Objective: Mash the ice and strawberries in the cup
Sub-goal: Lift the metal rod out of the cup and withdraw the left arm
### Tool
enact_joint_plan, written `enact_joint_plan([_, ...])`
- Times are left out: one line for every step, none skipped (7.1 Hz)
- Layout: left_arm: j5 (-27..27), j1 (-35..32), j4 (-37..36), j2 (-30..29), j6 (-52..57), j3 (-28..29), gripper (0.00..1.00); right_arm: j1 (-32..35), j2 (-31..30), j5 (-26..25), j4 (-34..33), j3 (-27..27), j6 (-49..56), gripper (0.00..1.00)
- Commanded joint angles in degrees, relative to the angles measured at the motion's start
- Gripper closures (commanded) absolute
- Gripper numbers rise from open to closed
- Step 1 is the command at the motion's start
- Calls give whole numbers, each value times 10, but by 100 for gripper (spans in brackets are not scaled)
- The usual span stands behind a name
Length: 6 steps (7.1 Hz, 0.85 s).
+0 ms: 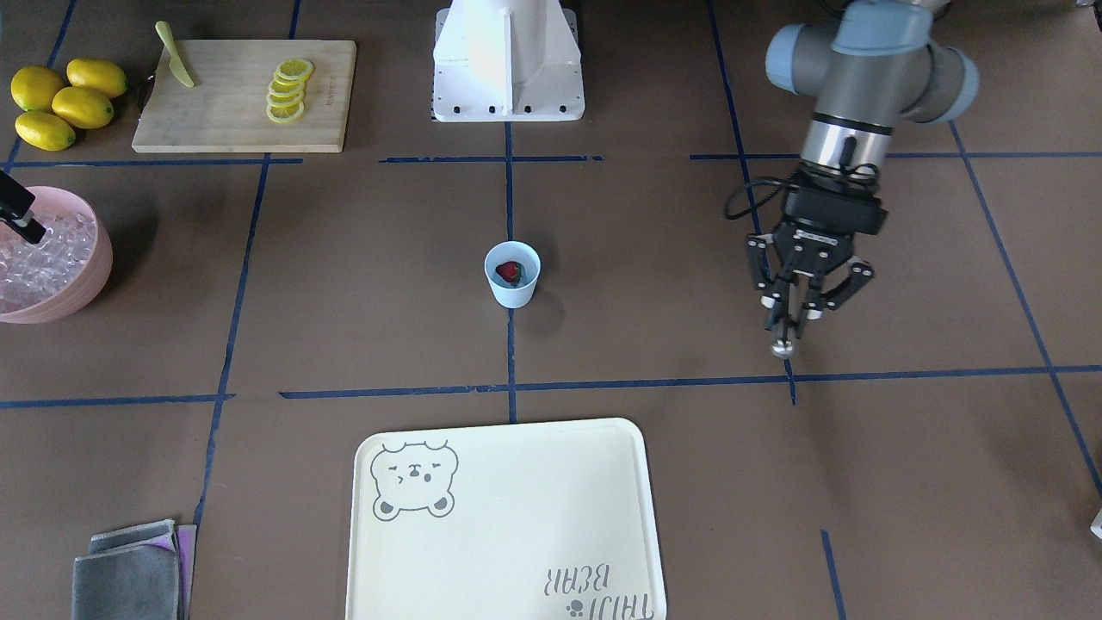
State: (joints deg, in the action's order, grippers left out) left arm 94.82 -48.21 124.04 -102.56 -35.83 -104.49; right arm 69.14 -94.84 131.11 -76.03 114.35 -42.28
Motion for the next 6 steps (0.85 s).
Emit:
enact_joint_plan([150,-87,-146,20,8,21,100,-1,0,-1,0,-1,0,0])
enact_joint_plan([157,-111,-186,21,6,38,100,-1,0,0,0,-3,0,0])
enact_joint_plan([204,-120,-185,76,6,46,100,-1,0,0,2,-8,0,0])
enact_joint_plan([221,-130,-182,112,8,68,100,-1,0,0,2,-9,0,0])
enact_joint_plan([283,-136,-187,117,9,95,100,-1,0,-1,2,-9,0,0])
enact_joint_plan([303,-144,-176,114,9,138,100,-1,-1,0,3,-11,0,0])
